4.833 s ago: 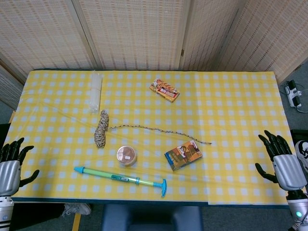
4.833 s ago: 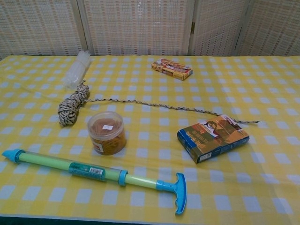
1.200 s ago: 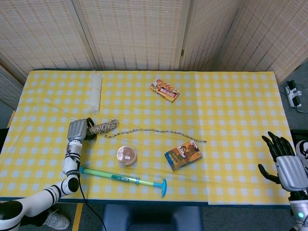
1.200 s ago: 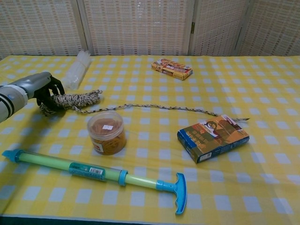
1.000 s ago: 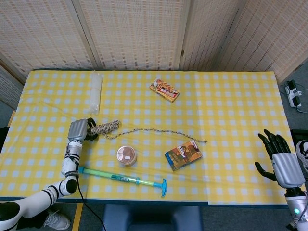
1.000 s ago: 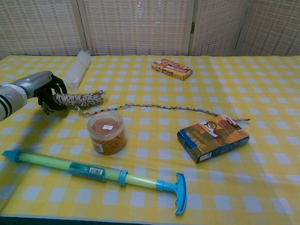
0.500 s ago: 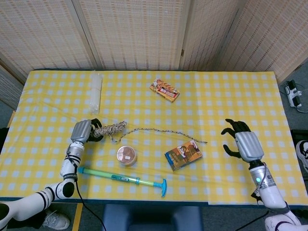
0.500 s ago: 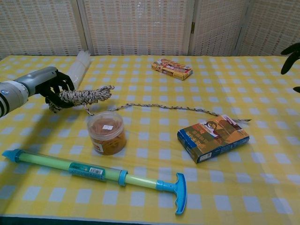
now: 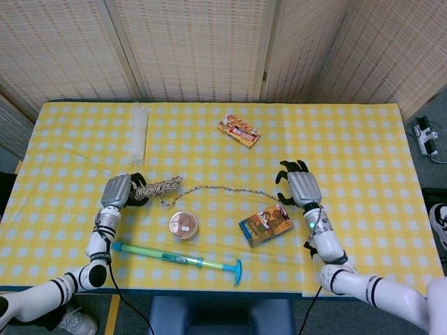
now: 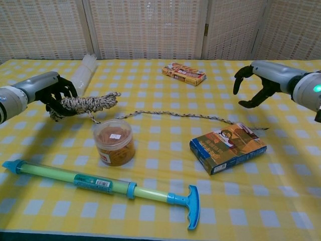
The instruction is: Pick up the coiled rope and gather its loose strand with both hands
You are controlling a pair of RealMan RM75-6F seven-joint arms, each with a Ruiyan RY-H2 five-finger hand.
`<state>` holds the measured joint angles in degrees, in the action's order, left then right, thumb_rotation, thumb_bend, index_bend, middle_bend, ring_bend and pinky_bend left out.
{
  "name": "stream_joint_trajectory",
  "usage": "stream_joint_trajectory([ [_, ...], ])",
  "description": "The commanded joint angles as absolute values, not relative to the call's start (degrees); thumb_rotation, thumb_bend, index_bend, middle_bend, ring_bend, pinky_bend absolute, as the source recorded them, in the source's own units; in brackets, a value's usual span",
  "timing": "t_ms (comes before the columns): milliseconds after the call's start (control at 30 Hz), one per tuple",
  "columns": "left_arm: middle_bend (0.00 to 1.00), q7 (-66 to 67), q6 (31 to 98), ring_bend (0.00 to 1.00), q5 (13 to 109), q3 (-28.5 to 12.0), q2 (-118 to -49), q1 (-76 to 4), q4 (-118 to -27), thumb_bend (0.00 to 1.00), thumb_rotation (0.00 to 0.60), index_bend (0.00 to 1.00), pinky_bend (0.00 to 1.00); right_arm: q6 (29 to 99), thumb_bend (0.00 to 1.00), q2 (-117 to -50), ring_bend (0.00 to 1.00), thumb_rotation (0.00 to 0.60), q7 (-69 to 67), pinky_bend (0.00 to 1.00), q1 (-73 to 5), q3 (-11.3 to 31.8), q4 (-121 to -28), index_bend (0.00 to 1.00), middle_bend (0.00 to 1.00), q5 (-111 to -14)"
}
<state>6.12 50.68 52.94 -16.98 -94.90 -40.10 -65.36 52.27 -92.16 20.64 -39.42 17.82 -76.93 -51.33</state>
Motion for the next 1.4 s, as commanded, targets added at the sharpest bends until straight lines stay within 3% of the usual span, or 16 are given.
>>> stream_joint_trajectory([
  [33, 0.63, 6.25, 50.76, 0.60, 52.83, -16.94, -94.81, -40.02, -65.55, 0.62, 0.600, 0.70, 0.69, 52.05, 0.38, -95.62, 0.10, 0.600, 23.05, 0.00, -41.70, 18.20, -73.15, 0.49, 0.16, -49.12],
  [767, 0.63, 7.20, 50.50, 0.60, 51.89, -16.87, -94.84, -40.21, -65.78, 0.62, 0.600, 0.70, 0.69, 46.79, 0.38, -106.95, 0.09, 0.600, 28.04, 0.00, -48.89, 17.14, -56.69, 0.52, 0.16, -43.19],
  [1400, 0.63, 6.64, 50.34, 0.60, 52.15, -16.64, -95.44, -40.06, -64.55, 0.62, 0.600, 0.70, 0.69, 45.33, 0.38, -108.13, 0.09, 0.600, 27.74, 0.00, -49.69, 17.33, -54.59, 0.56, 0.18, -42.47],
])
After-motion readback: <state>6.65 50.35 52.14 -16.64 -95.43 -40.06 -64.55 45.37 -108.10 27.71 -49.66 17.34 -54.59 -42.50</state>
